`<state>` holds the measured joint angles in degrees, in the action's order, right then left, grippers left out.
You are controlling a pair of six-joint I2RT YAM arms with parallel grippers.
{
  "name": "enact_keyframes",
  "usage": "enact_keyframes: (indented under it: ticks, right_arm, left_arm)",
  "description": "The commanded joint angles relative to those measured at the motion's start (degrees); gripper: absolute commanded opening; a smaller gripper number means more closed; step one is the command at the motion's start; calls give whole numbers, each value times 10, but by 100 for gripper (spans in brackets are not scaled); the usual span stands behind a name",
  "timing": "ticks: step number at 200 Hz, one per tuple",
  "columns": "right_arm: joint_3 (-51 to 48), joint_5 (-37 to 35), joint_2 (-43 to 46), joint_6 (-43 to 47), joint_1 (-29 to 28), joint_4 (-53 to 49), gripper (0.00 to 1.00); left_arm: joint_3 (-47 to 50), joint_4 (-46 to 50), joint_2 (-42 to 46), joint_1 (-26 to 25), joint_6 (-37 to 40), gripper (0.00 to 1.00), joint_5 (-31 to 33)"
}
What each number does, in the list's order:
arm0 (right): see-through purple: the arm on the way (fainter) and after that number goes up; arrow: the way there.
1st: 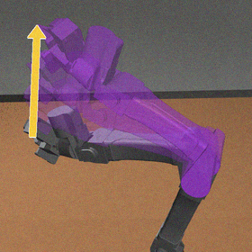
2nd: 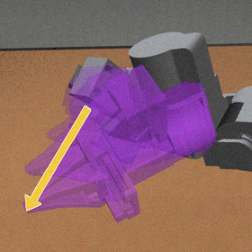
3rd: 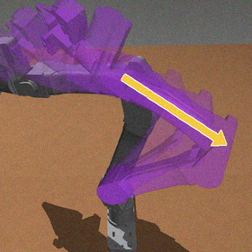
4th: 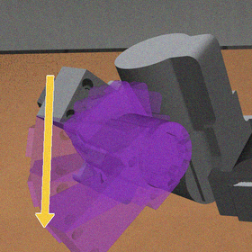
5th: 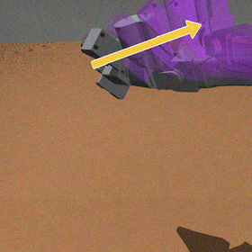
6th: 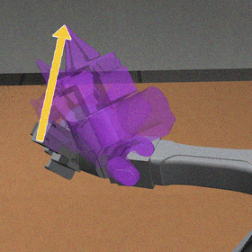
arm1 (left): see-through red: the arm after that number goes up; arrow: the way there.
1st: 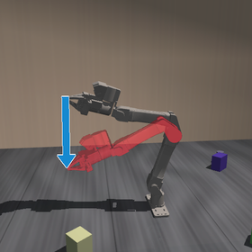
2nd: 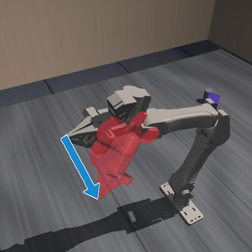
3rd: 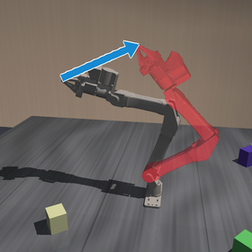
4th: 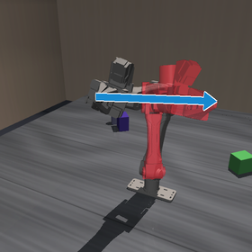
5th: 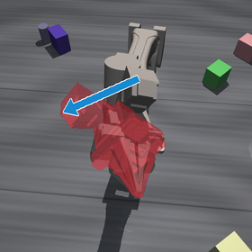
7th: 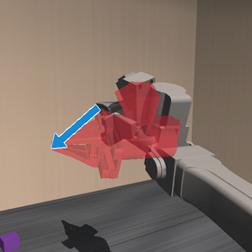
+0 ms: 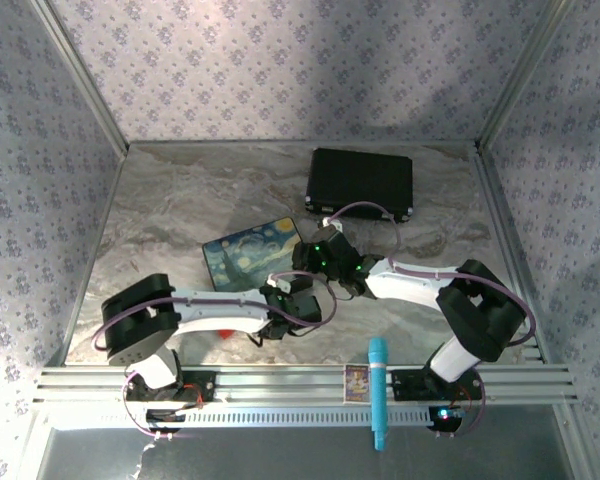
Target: Unlock a padlock with a key
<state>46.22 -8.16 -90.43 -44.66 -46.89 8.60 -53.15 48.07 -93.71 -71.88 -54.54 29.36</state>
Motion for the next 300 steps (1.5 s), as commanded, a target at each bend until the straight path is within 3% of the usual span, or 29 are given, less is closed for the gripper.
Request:
enact_keyframes:
  ticks: [1, 45, 74, 112, 163, 176, 206, 226, 252, 300]
  right_arm:
    - [-32, 21, -34, -1, -6, -99, 62]
    - [-30, 20, -29, 2, -6, -108, 62]
    - [-29, 18, -24, 4, -5, -115, 62]
    - [-30, 15, -18, 4, -4, -116, 62]
    - [-31, 17, -21, 3, -3, -114, 62]
    - [-32, 17, -21, 3, -3, -113, 62]
    - [-32, 17, -22, 0, -3, -111, 62]
    - [-31, 18, -23, 0, -3, -111, 62]
    - [-33, 16, -24, 1, -3, -111, 62]
    - [-32, 18, -32, 1, -2, -110, 62]
  left_arm:
    - [-17, 13, -15, 2, 2, 5, 32]
    - [-42, 49, -84, -3, -27, 4, 34]
    - [-41, 37, -75, -11, -24, 18, 32]
    - [-52, 28, -43, -24, -22, 25, 14]
    - [-50, 33, -34, -30, -33, 18, -2]
    - [-56, 54, -38, -30, -42, 11, 12]
    - [-61, 97, -63, -19, -53, 7, 34]
    - [-57, 89, -69, -18, -48, 9, 30]
    - [-61, 69, -64, -26, -43, 22, 13]
    - [-65, 50, -46, -35, -40, 24, -13]
